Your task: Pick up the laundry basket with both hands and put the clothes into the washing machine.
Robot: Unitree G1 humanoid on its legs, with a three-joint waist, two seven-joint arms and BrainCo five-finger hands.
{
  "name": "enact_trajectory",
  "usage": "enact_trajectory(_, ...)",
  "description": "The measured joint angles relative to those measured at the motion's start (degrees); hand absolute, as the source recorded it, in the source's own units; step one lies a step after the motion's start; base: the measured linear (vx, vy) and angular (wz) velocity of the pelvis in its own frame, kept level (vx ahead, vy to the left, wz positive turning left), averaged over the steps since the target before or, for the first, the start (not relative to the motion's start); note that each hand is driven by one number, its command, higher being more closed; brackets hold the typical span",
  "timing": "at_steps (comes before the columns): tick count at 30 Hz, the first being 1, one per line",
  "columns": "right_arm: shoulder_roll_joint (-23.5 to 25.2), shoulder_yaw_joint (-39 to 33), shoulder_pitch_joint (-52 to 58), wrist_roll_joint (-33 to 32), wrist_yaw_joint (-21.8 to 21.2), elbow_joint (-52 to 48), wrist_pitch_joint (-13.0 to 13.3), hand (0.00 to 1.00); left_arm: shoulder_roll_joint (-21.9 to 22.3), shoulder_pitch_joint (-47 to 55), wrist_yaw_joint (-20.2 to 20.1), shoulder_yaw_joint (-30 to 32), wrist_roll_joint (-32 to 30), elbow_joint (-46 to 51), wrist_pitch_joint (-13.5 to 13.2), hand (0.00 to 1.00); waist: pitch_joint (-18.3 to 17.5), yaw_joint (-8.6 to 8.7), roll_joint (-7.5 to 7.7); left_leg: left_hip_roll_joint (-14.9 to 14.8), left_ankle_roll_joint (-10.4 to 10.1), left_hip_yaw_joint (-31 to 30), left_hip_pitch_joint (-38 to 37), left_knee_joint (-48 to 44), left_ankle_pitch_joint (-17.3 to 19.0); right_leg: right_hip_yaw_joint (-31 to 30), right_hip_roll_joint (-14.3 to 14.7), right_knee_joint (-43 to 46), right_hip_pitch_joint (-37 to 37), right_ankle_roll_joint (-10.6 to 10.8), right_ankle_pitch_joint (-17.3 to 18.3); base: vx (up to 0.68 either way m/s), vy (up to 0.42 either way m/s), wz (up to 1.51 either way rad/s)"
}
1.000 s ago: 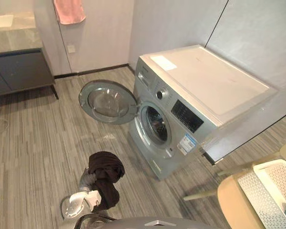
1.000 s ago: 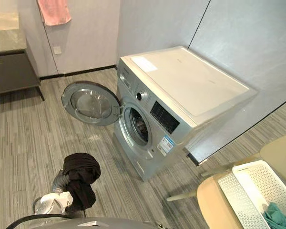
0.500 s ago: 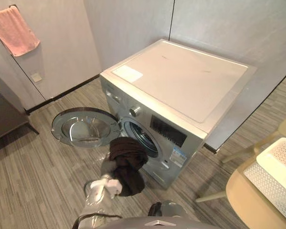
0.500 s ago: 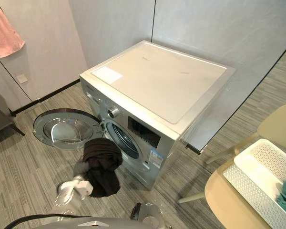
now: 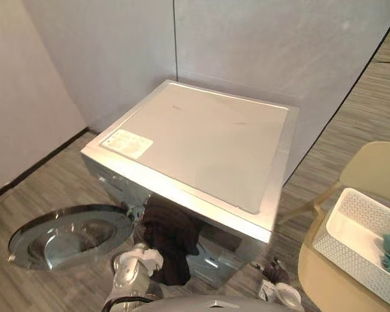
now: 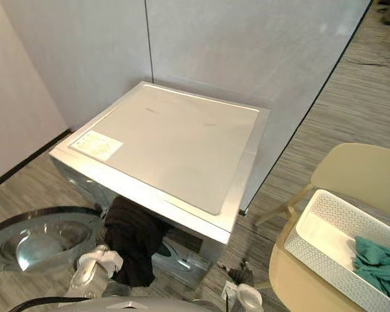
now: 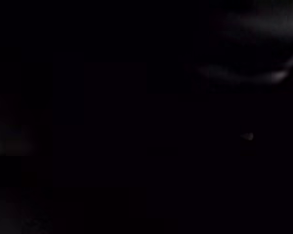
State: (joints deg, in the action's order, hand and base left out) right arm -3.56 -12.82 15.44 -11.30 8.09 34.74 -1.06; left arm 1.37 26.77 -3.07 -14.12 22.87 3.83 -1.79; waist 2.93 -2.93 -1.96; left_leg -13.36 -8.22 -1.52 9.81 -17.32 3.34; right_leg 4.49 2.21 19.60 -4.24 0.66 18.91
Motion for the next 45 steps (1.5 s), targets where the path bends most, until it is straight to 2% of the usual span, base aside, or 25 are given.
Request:
enact_trajectory(1,0.15,-0.49,0.57,0.05,0.12,0.06,-0.14,0.00,-0.75,0.32,-0.41,-0.74,-0.01,-0.16,0.03,1.00,-0.57,0.01,1.03,0.64,-1.07,1.14,-0.44,0.51,0.00,-0.71,-1.17,0.35,0.18,0.73,0.42,0.29,0.443,-0.56)
enact_trajectory(2,0.07,-1.13,1.45,0.39,0.24,0.10,-0.41,0.00,-3.06,1.10,-1.04,-1.97,-0.01,-0.35,0.23,1.00,-1.57,-0.37,3.83,3.05,-0.17,4.58,-1.96,2.30,0.30,-2.85,-4.17,-0.06,0.77,2.55,0.20,0.20,0.357,-0.48)
enact_trajectory(3,-0.02,-1.17,1.72,0.40,0.23,0.10,-0.40,0.00,-3.64,1.23,-1.04,-1.92,-0.03,-0.65,0.31,1.00,-1.57,-0.47,4.07,3.62,0.03,5.87,-2.23,2.89,0.35,-3.94,-4.97,-0.48,1.20,3.18,-0.16,0.13,0.331,-0.68)
enact_trajectory(5,0.32,-0.41,2.37,0.53,-0.95,0.11,-0.42,0.00,-5.07,1.21,-1.14,-2.35,-0.34,-1.49,0.78,1.00,-2.68,-0.25,6.06,5.12,1.61,9.66,-2.94,3.75,1.29,-7.17,-7.15,-1.19,2.51,4.82,-1.63,0.04,0.308,-0.80)
enact_trajectory(6,1.15,0.14,2.56,0.55,-2.00,0.14,-0.44,0.00,-5.03,0.60,-1.14,-2.50,-0.53,-2.32,1.12,1.00,-2.78,-0.03,6.26,5.68,2.32,11.26,-3.59,3.70,2.39,-8.21,-8.04,-0.84,2.93,5.28,-2.71,-0.01,0.238,-0.73)
enact_trajectory(8,3.72,0.95,2.70,1.35,-3.09,1.15,-0.58,0.00,-4.95,-1.73,-0.84,-2.54,-0.54,-3.99,1.84,1.00,-2.39,0.00,5.72,5.84,2.77,12.97,-4.05,3.94,2.69,-8.62,-8.35,3.29,5.23,4.95,-4.46,-0.12,0.185,-0.51)
enact_trajectory(11,5.96,0.73,1.93,2.18,-4.25,2.85,-1.42,0.00,-4.75,-5.43,0.84,-1.66,-0.49,-6.10,1.98,1.00,-1.90,0.26,5.39,5.99,2.57,14.76,-5.52,8.74,2.60,-7.19,-7.65,11.09,11.28,2.48,-9.26,-0.17,0.146,-0.28)
enact_trajectory(12,6.37,0.87,1.19,2.60,-4.23,4.55,-1.39,0.00,-4.85,-6.74,1.55,-0.57,-0.45,-6.15,1.95,1.00,-1.67,0.82,7.38,7.63,2.89,15.69,-7.19,10.36,2.17,-5.95,-9.47,10.47,12.82,1.93,-11.42,-0.11,0.146,-0.06)
enact_trajectory(13,6.34,1.05,0.83,2.60,-4.29,4.79,-1.26,0.00,-4.72,-8.05,1.68,-0.30,-0.44,-6.07,1.84,1.00,-0.30,1.15,8.60,7.54,5.50,15.56,-5.64,3.15,3.64,-5.53,-10.20,10.22,12.35,2.45,-10.97,-0.01,0.079,-0.05)
enact_trajectory(14,5.00,0.91,0.64,2.62,-4.36,4.24,-0.80,0.00,-3.73,-8.92,1.80,0.24,-0.41,-6.13,1.70,1.00,1.47,0.51,5.70,5.34,5.05,15.29,-4.47,-2.10,5.86,-3.31,-8.68,9.89,12.44,3.03,-10.37,0.02,0.072,-0.27)
enact_trajectory(15,4.13,0.73,-0.99,2.71,-4.08,5.86,-1.02,0.00,-3.70,-9.53,1.95,0.83,-0.38,-6.01,1.67,1.00,1.62,0.10,5.86,4.56,4.00,15.85,-2.91,-2.85,7.94,-1.67,-8.60,8.07,12.78,4.15,-8.16,-0.10,-0.015,-0.36)
enact_trajectory(16,3.75,1.53,-1.09,2.40,-4.35,6.57,-1.23,0.00,-4.10,-10.04,2.03,0.93,-0.06,-6.10,1.47,1.00,2.12,-0.02,6.32,4.47,3.95,15.42,0.07,-3.87,7.59,0.44,-9.26,5.57,13.53,3.92,-5.65,-0.17,-0.012,-0.15)
enact_trajectory(18,3.55,0.95,-2.47,2.21,-4.23,6.69,-1.07,0.00,-3.84,-10.53,2.31,0.94,0.61,-5.94,1.48,1.00,3.81,0.34,5.78,3.70,3.10,13.32,4.24,-5.02,7.09,3.76,-9.06,7.01,16.24,2.90,-4.29,-0.22,-0.074,0.36)
enact_trajectory(19,3.06,0.96,-3.45,2.21,-4.24,6.67,-0.76,0.00,-3.60,-11.41,2.46,0.91,0.64,-5.65,1.53,1.00,6.53,0.44,6.07,4.66,2.67,11.69,6.45,-6.12,6.63,5.71,-10.51,8.84,18.09,3.53,-3.37,-0.25,-0.073,0.71)
enact_trajectory(20,2.77,1.22,-4.07,2.26,-4.21,6.74,-0.49,0.00,-3.67,-11.77,2.69,0.88,0.69,-5.58,1.59,1.00,8.22,0.60,7.30,4.80,3.10,10.32,8.36,-8.67,6.27,6.92,-11.36,10.22,19.82,3.44,-3.29,-0.33,-0.080,0.70)
enact_trajectory(21,1.10,2.07,-4.85,2.44,-4.13,6.54,-0.28,0.00,-3.34,-11.92,3.01,0.62,0.78,-5.20,1.60,1.00,9.42,-0.27,5.58,4.40,4.13,8.66,12.83,-15.55,7.54,7.90,-11.61,12.74,23.39,3.31,-3.22,-0.23,-0.003,0.33)
enact_trajectory(22,-1.47,2.68,-6.20,2.27,-4.10,5.02,-0.01,0.00,-2.34,-12.39,3.64,0.76,1.43,-4.77,1.59,1.00,11.17,-0.46,3.57,4.34,4.58,7.70,16.17,-17.93,10.05,8.53,-11.61,16.56,28.29,3.33,-3.26,-0.18,0.008,0.08)
enact_trajectory(23,-1.52,2.78,-6.85,2.23,-4.03,4.83,0.00,0.00,-2.49,-12.98,3.82,1.08,1.74,-4.80,1.59,1.00,12.07,-0.44,3.78,4.41,4.33,7.83,16.73,-18.47,10.24,8.08,-11.94,17.55,29.07,3.35,-3.23,-0.16,0.017,0.09)
enact_trajectory(24,-1.80,2.92,-8.18,2.02,-3.93,3.75,-0.08,0.00,-2.45,-14.82,4.44,2.36,1.84,-4.84,1.58,1.00,15.48,-0.11,4.14,4.58,4.30,8.33,19.24,-19.75,10.28,7.65,-12.82,20.30,32.05,3.08,-3.19,-0.16,-0.024,0.19)
enact_trajectory(27,-2.25,2.45,-9.33,-0.04,-3.64,0.02,0.41,0.00,-2.55,-16.82,6.29,4.41,1.86,-5.39,1.56,1.00,17.85,-0.31,4.23,3.67,4.80,7.14,29.14,-25.99,10.36,7.47,-12.97,26.38,41.69,2.03,-2.54,-0.17,-0.018,-0.02)
enact_trajectory(29,-2.23,2.39,-9.93,-1.46,-2.37,-2.19,0.92,0.00,-2.52,-18.94,7.20,5.10,1.90,-6.66,1.56,1.00,20.16,-0.15,4.01,3.43,4.94,6.84,31.62,-27.62,10.45,7.30,-12.99,28.11,44.14,1.64,-2.28,-0.08,-0.026,-0.07)
enact_trajectory(37,-2.17,1.88,-12.09,-5.20,0.95,-7.50,2.46,0.00,-2.71,-33.15,12.20,10.68,2.11,-9.62,1.11,1.00,23.18,0.20,4.06,1.64,5.40,6.08,43.76,-32.08,10.40,7.20,-11.84,32.17,56.23,0.19,-2.72,-0.02,-0.044,-0.12)
enact_trajectory(41,-2.37,1.84,-12.75,-6.56,1.40,-10.97,3.49,0.00,-5.95,-45.37,15.63,14.21,2.28,-13.28,0.12,1.00,24.57,1.53,4.08,0.37,5.21,6.02,48.81,-33.84,10.27,7.10,-10.83,32.71,61.02,-0.20,-3.52,0.03,-0.040,-0.20)
enact_trajectory(43,-2.35,1.92,-13.99,-6.85,2.46,-12.06,4.12,0.00,-9.44,-52.80,17.45,16.10,3.30,-14.66,-1.03,1.00,26.13,2.63,4.14,-0.22,5.22,6.20,51.19,-34.31,10.21,6.81,-10.18,32.42,63.42,-0.28,-4.41,0.03,-0.022,-0.24)
enact_trajectory(45,-2.26,1.94,-14.26,-6.94,2.54,-13.16,4.81,0.00,-12.21,-57.65,18.20,17.55,4.64,-16.38,-1.87,1.00,26.37,2.93,4.18,-0.86,5.24,6.48,53.41,-34.62,10.22,6.47,-9.53,31.97,65.77,-0.41,-5.17,0.01,-0.011,-0.31)
